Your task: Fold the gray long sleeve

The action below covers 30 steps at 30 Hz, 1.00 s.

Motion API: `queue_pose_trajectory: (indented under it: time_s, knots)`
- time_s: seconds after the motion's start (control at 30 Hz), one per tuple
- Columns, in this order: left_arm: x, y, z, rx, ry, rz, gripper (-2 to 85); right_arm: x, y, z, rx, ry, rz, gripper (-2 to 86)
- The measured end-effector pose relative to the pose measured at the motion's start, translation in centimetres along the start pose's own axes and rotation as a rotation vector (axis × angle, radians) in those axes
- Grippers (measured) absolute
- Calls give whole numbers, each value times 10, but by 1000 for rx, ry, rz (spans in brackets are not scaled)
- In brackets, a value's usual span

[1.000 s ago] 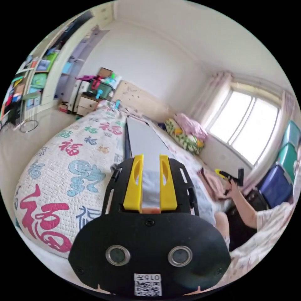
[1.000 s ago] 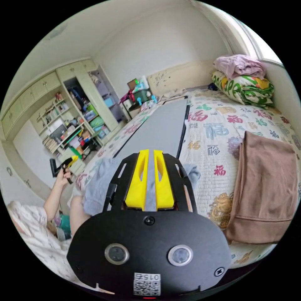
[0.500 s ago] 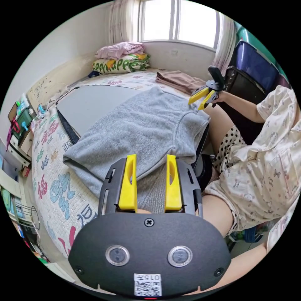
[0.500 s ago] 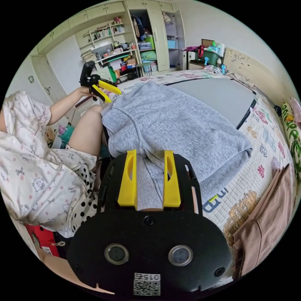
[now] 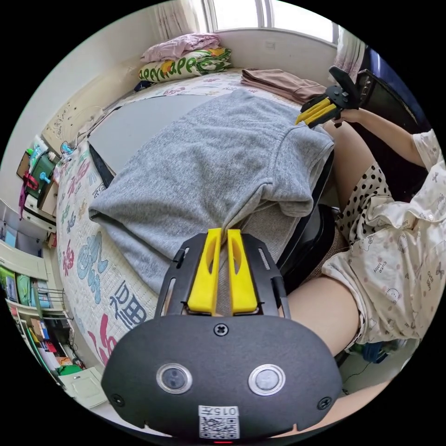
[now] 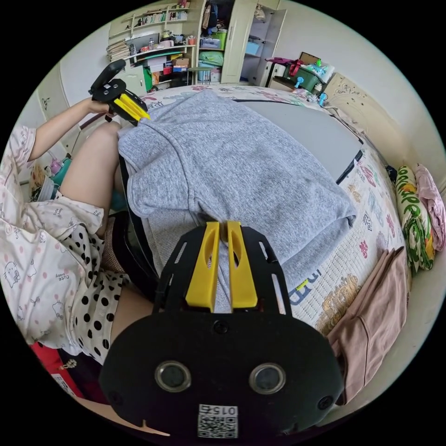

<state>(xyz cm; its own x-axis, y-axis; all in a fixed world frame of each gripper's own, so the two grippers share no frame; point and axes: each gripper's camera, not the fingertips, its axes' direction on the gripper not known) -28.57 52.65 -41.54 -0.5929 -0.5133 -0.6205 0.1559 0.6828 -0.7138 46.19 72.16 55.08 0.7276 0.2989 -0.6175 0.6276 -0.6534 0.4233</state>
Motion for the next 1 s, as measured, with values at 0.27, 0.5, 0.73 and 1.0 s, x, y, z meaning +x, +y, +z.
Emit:
queue_pose_trajectory:
  time_s: [0.27, 0.5, 0.73, 1.0]
  knots:
    - [13, -5, -13, -45, 24, -26, -1, -22, -7, -2, -76, 28, -56, 18]
    - [1, 20, -18, 19, 69, -141, -1, -29, -7, -2, -51, -25, 47, 19]
    - [1, 39, -22, 26, 37, -198, 2, -83, -12, -1, -52, 150, 1, 18]
    - [7, 66, -44, 77, -40, -206, 7, -132, -31, -12, -139, 363, -110, 4]
